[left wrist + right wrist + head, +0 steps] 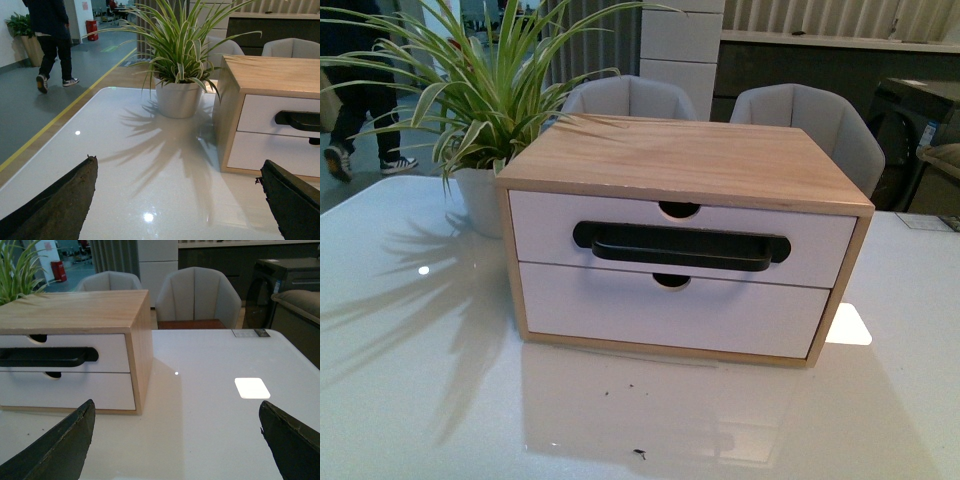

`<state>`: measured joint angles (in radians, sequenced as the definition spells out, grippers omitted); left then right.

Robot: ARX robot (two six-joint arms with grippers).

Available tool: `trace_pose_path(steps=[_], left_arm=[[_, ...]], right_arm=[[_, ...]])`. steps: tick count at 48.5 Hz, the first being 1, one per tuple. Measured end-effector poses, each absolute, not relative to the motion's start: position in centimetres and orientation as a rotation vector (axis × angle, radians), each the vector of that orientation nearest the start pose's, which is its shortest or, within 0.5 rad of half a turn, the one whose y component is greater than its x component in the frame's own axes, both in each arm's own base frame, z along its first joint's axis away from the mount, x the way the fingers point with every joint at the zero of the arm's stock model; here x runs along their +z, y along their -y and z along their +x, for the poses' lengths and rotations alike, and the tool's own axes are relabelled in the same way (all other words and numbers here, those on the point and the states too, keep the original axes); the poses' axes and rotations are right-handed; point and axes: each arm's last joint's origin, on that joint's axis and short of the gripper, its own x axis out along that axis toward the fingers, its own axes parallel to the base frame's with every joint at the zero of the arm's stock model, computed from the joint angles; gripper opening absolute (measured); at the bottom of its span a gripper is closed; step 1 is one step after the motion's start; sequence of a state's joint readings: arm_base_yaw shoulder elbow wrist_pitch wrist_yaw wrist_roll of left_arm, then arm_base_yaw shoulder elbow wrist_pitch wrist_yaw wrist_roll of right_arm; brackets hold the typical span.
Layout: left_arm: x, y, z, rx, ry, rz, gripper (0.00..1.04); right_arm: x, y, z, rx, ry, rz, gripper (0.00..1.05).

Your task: Pull drawer

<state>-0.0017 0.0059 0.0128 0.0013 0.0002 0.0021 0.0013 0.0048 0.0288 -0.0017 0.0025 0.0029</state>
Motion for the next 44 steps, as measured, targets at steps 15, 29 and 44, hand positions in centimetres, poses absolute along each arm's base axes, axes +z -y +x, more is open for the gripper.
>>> trace_pose_path(steps=[15,29,44], left_arm=[[16.75,0.02,9.73,-0.002,0.008,0.002,0.97],[16.75,0.01,9.73,-0.002,0.008,0.002,0.97],[16.75,0.01,9.73,-0.002,0.008,0.002,0.97]], right_arm=[[17.28,-0.01,9.62,-0.001,0.022,0.003,0.96],[17.28,-0.01,9.62,-0.001,0.022,0.003,0.96],[17.28,-0.01,9.62,-0.001,0.022,0.003,0.96]])
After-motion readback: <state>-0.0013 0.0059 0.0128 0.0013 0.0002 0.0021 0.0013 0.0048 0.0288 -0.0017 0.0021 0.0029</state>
